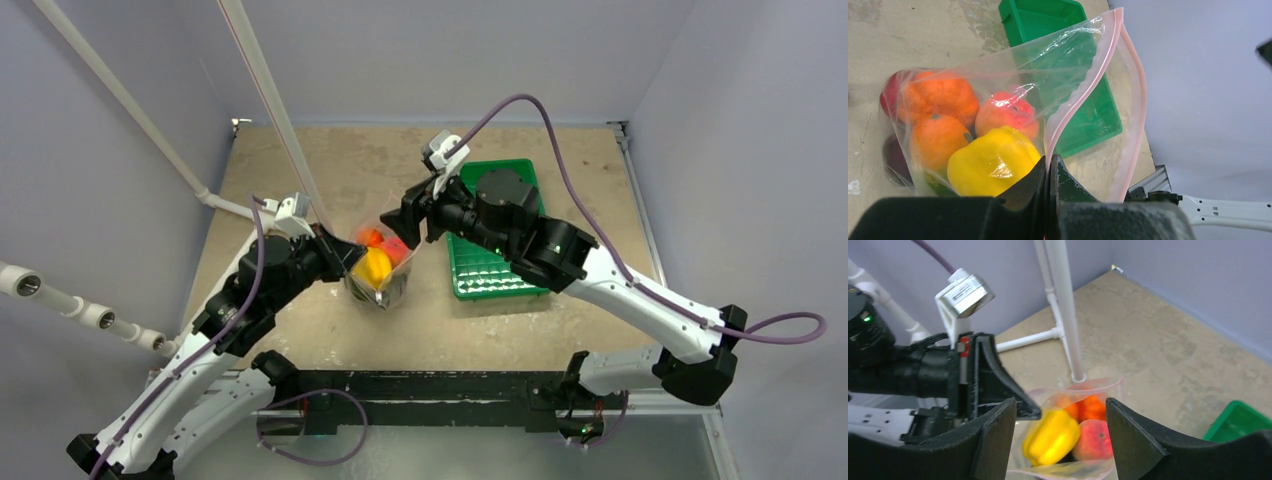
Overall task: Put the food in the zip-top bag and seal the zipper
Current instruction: Adjust the zipper food storage bag at the center of the board.
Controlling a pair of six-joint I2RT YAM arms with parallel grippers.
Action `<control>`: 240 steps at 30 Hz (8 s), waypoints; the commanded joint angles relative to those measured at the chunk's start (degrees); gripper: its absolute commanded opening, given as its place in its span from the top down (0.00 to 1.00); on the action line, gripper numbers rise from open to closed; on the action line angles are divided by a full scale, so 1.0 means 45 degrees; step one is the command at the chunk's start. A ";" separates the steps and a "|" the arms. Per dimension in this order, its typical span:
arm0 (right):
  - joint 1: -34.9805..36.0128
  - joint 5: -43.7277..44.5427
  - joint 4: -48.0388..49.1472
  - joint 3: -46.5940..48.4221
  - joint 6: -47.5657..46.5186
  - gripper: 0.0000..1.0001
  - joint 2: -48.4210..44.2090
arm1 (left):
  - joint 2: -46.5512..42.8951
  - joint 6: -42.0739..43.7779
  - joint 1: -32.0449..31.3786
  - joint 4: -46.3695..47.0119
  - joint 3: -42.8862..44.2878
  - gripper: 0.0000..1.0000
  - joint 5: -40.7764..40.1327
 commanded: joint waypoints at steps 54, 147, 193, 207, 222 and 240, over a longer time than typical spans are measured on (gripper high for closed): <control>0.6595 1.0790 -0.7794 0.2583 1.2715 0.47 0.4612 | -0.0576 -0.0345 0.0025 0.1000 -0.0759 1.00 0.0354; 0.4212 -0.4763 -0.5345 0.4486 -0.5789 1.00 0.1766 | -0.0135 1.0151 -0.0579 -0.2591 0.5679 0.40 1.0618; 0.4231 -0.1582 -0.6060 0.4401 -0.2718 1.00 0.0212 | 0.1234 1.1165 -0.3198 -0.4972 0.5855 0.58 0.7771; 0.4236 -0.0943 -0.4964 0.2788 -0.2243 0.90 -0.0821 | 0.1822 1.1392 -0.3199 -0.5160 0.6215 1.00 0.7772; 0.4222 -0.0401 0.0603 -0.2145 -0.1554 0.34 -0.4750 | 0.1309 1.1097 -0.3198 -0.4765 0.5890 1.00 0.7134; 0.4074 -0.2943 0.3249 -0.4570 -0.1479 0.30 -0.4733 | 0.0768 1.1242 -0.3199 -0.4557 0.6341 1.00 0.8102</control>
